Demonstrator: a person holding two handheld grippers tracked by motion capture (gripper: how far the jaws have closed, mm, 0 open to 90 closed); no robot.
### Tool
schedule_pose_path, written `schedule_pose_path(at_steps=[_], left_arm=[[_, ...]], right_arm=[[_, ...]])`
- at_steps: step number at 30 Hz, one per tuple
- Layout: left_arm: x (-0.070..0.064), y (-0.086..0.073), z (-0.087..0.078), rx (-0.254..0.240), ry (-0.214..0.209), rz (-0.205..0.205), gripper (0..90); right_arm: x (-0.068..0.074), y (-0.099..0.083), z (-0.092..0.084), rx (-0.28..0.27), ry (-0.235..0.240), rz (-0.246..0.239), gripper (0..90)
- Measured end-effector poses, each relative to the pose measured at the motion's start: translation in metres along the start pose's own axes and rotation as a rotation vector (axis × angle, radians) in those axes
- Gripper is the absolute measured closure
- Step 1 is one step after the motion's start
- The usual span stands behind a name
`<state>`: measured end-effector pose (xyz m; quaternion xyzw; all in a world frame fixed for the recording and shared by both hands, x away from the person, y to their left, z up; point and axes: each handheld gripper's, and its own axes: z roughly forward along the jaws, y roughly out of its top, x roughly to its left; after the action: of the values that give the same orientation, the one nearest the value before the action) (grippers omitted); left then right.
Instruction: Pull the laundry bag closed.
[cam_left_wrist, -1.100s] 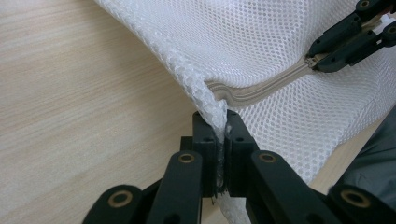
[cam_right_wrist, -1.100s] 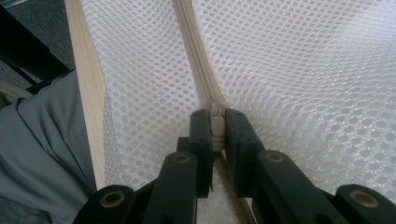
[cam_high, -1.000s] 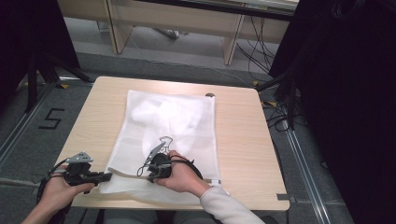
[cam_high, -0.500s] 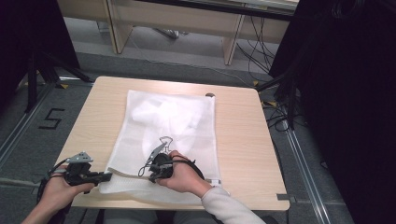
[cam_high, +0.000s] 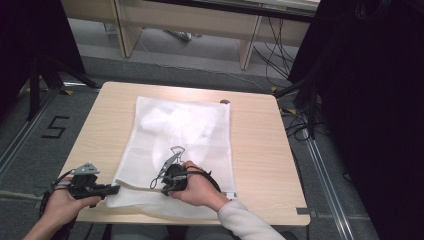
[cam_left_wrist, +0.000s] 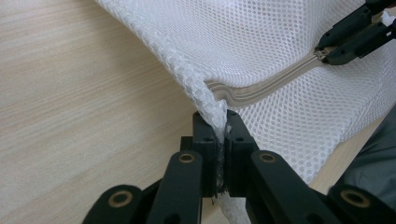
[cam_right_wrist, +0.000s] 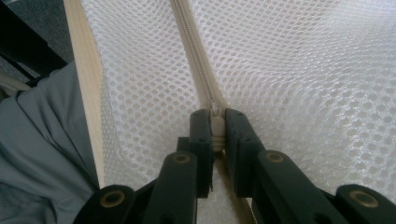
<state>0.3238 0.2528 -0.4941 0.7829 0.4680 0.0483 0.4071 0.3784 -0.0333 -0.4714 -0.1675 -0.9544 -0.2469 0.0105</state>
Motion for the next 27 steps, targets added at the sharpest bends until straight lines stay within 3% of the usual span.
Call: schedule_pose_path(at_steps=[4, 6, 10, 16, 18, 20, 22, 23, 27], left_arm=[[0.0006, 0.0002, -0.0002, 0.007, -0.009, 0.001, 85.4], [0.0008, 0.0004, -0.0004, 0.011, -0.008, 0.008, 85.4], [0.0006, 0.0002, -0.0003, 0.007, -0.008, 0.000, 85.3], [0.0013, -0.0004, -0.0001, -0.002, -0.004, 0.009, 85.4], [0.0022, 0.0005, -0.0009, 0.022, 0.003, 0.016, 85.4], [0.0014, -0.0004, 0.0002, -0.003, 0.000, 0.010, 85.4], [0.0019, 0.0003, -0.0011, 0.019, 0.000, 0.014, 85.4], [0.0015, -0.0004, -0.0001, -0.001, 0.002, 0.010, 85.4], [0.0017, -0.0003, -0.0005, 0.000, -0.003, 0.015, 85.4]], right_arm=[[0.0001, -0.0022, -0.0016, 0.005, -0.007, 0.023, 82.8], [-0.0015, -0.0035, -0.0018, -0.004, 0.007, 0.005, 82.8], [-0.0006, -0.0046, -0.0039, 0.002, -0.010, 0.023, 82.8], [-0.0022, -0.0061, -0.0057, 0.002, -0.012, 0.010, 82.8], [-0.0016, -0.0064, -0.0070, 0.005, -0.022, 0.019, 82.8], [-0.0019, -0.0070, -0.0076, 0.005, -0.008, 0.017, 82.8], [-0.0019, -0.0072, -0.0081, 0.008, -0.013, 0.014, 82.7], [-0.0021, -0.0076, -0.0087, 0.007, -0.013, 0.018, 82.8], [-0.0040, -0.0104, -0.0104, 0.004, -0.012, 0.015, 82.8]])
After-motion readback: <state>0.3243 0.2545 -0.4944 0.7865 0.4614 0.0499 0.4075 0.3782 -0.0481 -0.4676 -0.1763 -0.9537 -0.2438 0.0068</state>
